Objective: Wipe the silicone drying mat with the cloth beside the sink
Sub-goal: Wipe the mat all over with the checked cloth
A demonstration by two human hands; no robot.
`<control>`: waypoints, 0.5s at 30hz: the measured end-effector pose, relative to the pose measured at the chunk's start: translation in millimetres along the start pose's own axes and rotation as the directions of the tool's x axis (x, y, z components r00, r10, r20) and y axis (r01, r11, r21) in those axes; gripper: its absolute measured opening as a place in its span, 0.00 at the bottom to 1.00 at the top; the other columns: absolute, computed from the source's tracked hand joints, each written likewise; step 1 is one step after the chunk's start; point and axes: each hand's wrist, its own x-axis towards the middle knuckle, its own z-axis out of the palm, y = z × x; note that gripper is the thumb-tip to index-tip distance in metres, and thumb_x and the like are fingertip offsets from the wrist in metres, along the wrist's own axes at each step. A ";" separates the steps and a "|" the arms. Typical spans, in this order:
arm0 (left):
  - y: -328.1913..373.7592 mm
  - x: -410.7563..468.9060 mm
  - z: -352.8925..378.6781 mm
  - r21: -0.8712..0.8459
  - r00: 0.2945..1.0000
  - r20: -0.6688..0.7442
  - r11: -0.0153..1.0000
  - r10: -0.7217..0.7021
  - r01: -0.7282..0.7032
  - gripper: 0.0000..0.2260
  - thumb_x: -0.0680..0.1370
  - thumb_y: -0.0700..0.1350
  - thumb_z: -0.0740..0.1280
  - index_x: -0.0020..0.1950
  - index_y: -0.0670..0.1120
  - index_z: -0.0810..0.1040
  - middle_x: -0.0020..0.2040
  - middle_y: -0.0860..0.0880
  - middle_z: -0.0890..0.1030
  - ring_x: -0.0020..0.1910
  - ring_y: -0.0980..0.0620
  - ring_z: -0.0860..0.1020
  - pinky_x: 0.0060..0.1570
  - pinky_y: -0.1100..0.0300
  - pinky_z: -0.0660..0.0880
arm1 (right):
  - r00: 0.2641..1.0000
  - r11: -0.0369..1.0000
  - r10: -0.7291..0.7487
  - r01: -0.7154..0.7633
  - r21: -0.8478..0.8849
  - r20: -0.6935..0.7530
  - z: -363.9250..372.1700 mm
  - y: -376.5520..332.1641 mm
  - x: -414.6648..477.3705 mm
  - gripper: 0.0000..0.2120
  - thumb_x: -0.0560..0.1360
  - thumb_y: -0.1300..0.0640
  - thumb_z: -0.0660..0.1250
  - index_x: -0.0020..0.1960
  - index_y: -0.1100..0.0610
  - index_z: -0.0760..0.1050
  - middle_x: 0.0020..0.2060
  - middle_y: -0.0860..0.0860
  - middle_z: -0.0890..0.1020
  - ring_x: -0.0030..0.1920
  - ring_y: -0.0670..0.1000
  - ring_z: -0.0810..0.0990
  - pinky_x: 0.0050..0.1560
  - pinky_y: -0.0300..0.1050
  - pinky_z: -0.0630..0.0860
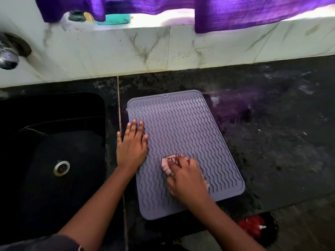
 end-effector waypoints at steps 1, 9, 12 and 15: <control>0.0 -0.2 -0.5 -0.001 1.000 -0.005 1.000 0.002 -0.002 0.23 0.81 0.53 0.48 0.77 0.52 0.52 0.78 0.50 0.53 0.76 0.52 0.48 0.72 0.44 0.43 | 1.000 0.999 0.009 -0.007 0.048 -0.022 -2.4 1.4 12.8 0.21 0.73 0.47 0.62 0.63 0.54 0.72 0.58 0.55 0.76 0.53 0.56 0.71 0.47 0.51 0.72; 1.6 1.5 -1.0 0.012 1.000 -0.003 1.000 -0.010 0.010 0.23 0.81 0.54 0.48 0.76 0.52 0.52 0.78 0.51 0.54 0.76 0.53 0.48 0.72 0.44 0.41 | 0.997 0.999 0.052 -0.053 0.007 0.062 11.8 -3.5 13.3 0.25 0.75 0.47 0.59 0.70 0.53 0.63 0.69 0.55 0.67 0.65 0.61 0.62 0.60 0.58 0.65; 1.7 -1.2 -4.0 0.016 1.000 0.004 1.000 -0.002 0.002 0.23 0.81 0.54 0.48 0.77 0.51 0.53 0.78 0.50 0.54 0.76 0.52 0.49 0.72 0.45 0.39 | 0.999 1.000 -0.007 0.006 0.016 0.033 8.4 2.4 -35.8 0.22 0.71 0.48 0.64 0.63 0.53 0.72 0.61 0.55 0.75 0.57 0.59 0.71 0.50 0.56 0.73; -0.6 -25.8 -3.8 0.030 0.999 0.010 0.999 0.039 -0.039 0.24 0.81 0.54 0.48 0.77 0.51 0.52 0.78 0.50 0.54 0.76 0.52 0.49 0.72 0.45 0.38 | 0.997 0.983 0.053 -0.060 0.175 0.048 1.8 16.4 -29.4 0.21 0.74 0.45 0.58 0.65 0.49 0.70 0.59 0.50 0.73 0.54 0.51 0.65 0.49 0.49 0.70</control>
